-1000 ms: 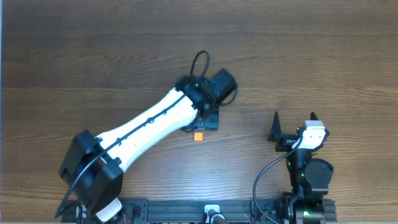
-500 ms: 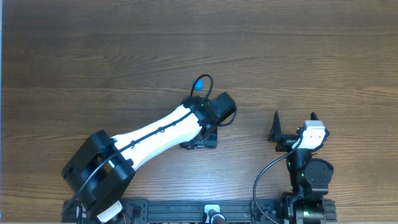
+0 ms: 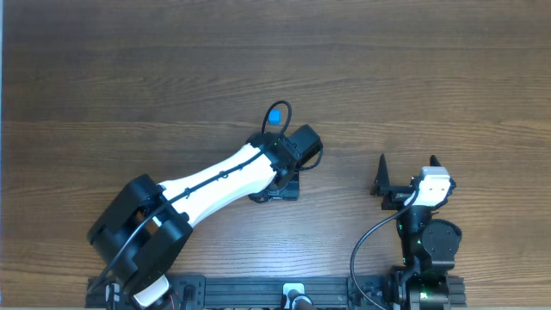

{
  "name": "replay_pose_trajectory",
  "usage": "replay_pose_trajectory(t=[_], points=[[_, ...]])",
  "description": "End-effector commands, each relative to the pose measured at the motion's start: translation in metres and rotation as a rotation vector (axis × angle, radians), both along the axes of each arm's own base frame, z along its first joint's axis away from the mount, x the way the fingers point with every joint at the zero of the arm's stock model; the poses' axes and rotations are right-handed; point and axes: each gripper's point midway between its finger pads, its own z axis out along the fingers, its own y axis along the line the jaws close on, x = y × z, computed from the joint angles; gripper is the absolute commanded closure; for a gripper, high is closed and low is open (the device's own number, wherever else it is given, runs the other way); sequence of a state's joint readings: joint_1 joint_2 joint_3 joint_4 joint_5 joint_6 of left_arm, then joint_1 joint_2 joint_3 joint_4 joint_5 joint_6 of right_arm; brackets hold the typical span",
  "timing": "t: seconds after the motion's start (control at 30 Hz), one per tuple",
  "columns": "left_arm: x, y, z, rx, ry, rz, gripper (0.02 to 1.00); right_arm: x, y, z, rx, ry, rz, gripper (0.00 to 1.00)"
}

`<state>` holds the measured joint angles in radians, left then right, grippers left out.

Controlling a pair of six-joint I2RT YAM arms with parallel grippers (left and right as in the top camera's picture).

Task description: Stack Cubes

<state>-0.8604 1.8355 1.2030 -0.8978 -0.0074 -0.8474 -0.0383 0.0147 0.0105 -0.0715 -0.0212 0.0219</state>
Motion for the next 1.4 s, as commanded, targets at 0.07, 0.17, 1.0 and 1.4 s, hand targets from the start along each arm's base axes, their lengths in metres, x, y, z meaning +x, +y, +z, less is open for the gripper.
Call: replay_pose_trajectory(t=[0.07, 0.17, 1.0, 1.4], points=[[0.003, 0.007, -0.017, 0.04, 0.017, -0.02, 0.465, 0.0, 0.003, -0.001, 0.0, -0.002, 0.015, 0.007], [0.003, 0.008, -0.02, 0.045, 0.022, -0.018, 0.476, 0.0, 0.003, -0.001, 0.0, -0.002, 0.015, 0.007], [0.004, 0.008, -0.022, 0.051, 0.018, -0.016, 0.877, 0.0, 0.003, -0.001, 0.0, -0.002, 0.015, 0.009], [0.006, 0.005, 0.021, 0.013, -0.011, -0.017, 0.978, 0.0, 0.003, -0.001, 0.0, -0.002, 0.015, 0.009]])
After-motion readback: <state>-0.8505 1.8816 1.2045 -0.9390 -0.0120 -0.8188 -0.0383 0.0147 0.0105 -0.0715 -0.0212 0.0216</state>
